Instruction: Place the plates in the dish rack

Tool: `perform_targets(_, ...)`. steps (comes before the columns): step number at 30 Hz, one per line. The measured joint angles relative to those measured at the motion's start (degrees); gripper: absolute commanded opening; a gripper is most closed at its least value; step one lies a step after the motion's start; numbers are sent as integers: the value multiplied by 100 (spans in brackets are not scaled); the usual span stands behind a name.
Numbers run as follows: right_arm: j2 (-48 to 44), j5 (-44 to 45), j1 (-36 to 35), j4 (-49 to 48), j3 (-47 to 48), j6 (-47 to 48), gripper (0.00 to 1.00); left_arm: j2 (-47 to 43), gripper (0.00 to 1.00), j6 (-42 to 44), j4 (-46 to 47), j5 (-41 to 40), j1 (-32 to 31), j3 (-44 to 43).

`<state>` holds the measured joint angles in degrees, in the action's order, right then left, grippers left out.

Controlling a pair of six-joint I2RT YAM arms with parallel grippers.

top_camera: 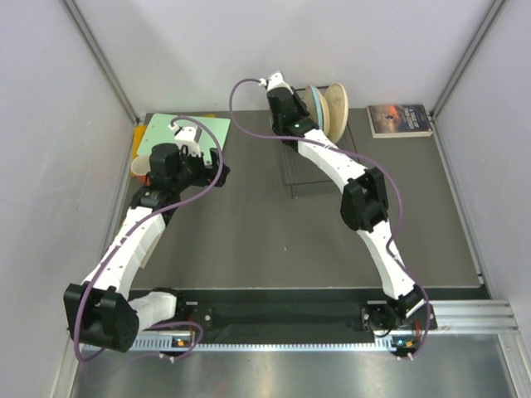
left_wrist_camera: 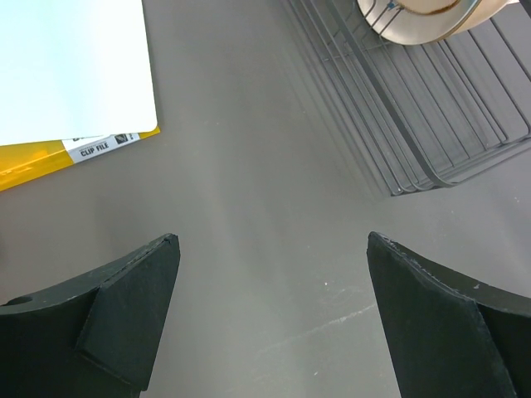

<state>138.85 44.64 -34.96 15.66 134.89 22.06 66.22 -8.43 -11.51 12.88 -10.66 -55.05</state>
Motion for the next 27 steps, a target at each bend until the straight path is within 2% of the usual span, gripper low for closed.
perform_targets(12, 400, -120, 76, -11, -24, -63, 0, -59, 99, -46, -11, 85, 153, 0)
perform_targets(27, 428, -179, 155, -149, -68, -273, 0, -59, 99, -109, -13, 120, 264, 0)
